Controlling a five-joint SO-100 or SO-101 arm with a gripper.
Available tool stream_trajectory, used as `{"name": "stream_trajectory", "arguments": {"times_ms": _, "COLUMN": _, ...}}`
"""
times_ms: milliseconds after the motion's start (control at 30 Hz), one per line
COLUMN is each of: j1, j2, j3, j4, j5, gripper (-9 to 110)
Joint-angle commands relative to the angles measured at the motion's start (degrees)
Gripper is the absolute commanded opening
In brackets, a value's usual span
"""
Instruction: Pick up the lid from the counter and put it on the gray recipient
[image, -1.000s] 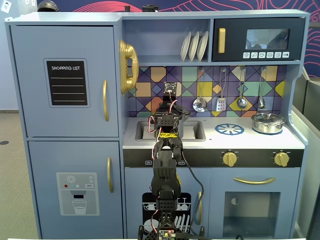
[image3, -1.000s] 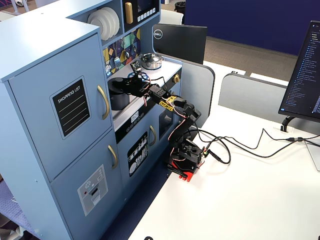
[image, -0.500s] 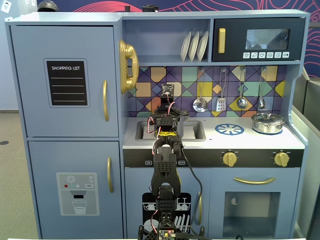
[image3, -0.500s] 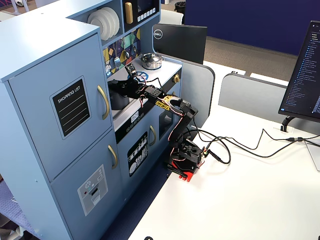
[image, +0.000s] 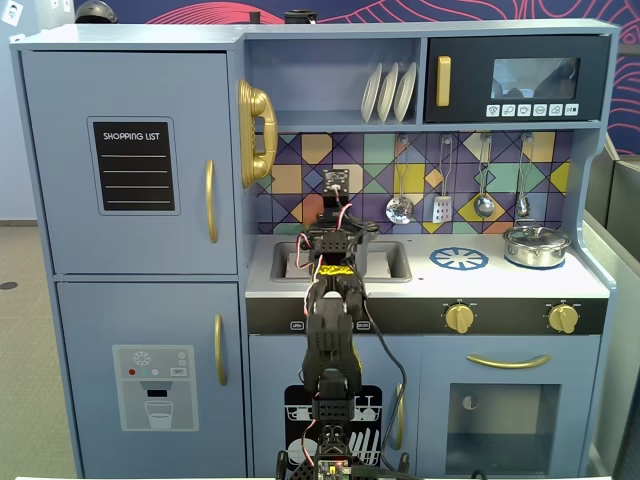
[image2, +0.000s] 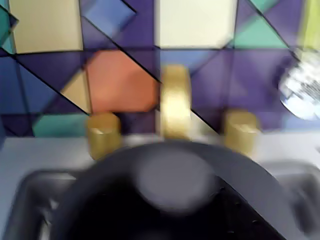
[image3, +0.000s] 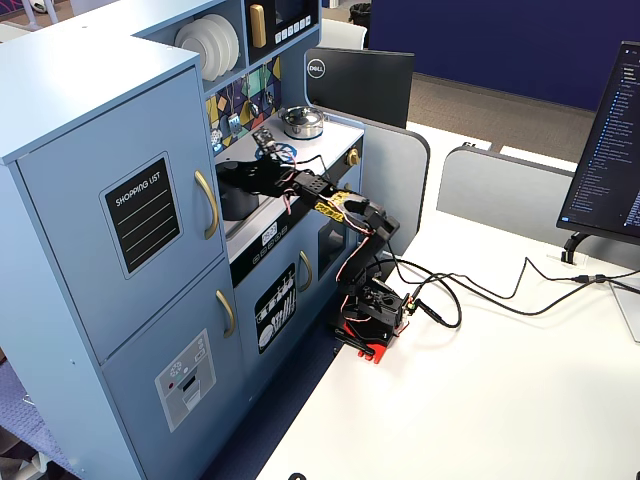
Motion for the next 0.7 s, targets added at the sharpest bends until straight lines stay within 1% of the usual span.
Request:
{"name": "stream_trajectory", "arguments": {"times_ms": 0, "j1": -0.26, "j2": 9.32, "j3": 1.23, "j4": 4.66, "j5": 0.88, "gripper": 25}}
{"name": "stream_trajectory", "arguments": {"times_ms": 67, "j1": -0.53, "j2": 14.06, "j3": 2.02, "j4": 8.88, "j5": 1.05, "gripper": 23}}
{"name": "stream_trajectory", "arguments": {"times_ms": 133, "j1": -0.88, "j2": 20.21, "j3": 3.08, "j4": 15.64, "j5": 0.62, "gripper": 21}}
{"name": "stream_trajectory", "arguments": {"times_ms": 300, "j1": -2.02, "j2": 39.20, "j3": 8.61, "j4": 43.59, "j5": 1.85, "gripper": 17}}
{"name": "stream_trajectory", "arguments": {"times_ms": 333, "j1": -2.02, "j2": 42.54, "j3": 11.07, "j4": 47.20, "j5": 2.81, "gripper": 15}}
{"name": "stream_trajectory", "arguments": {"times_ms": 433, "j1": -2.02, "j2": 51.68, "j3": 22.24, "j4": 50.80, "j5": 4.66, "gripper": 11}}
{"name": "stream_trajectory", "arguments": {"times_ms": 500, "j1": -1.93, "j2": 55.90, "j3": 30.94, "j4": 50.80, "j5": 4.57, "gripper": 6}}
{"name": "stream_trajectory", "arguments": {"times_ms": 600, "j1": -1.58, "j2": 58.54, "j3": 44.12, "j4": 47.20, "j5": 6.50, "gripper": 0}}
{"name": "stream_trajectory", "arguments": {"times_ms": 667, "j1": -2.72, "j2": 60.03, "j3": 51.68, "j4": 42.98, "j5": 10.72, "gripper": 0}}
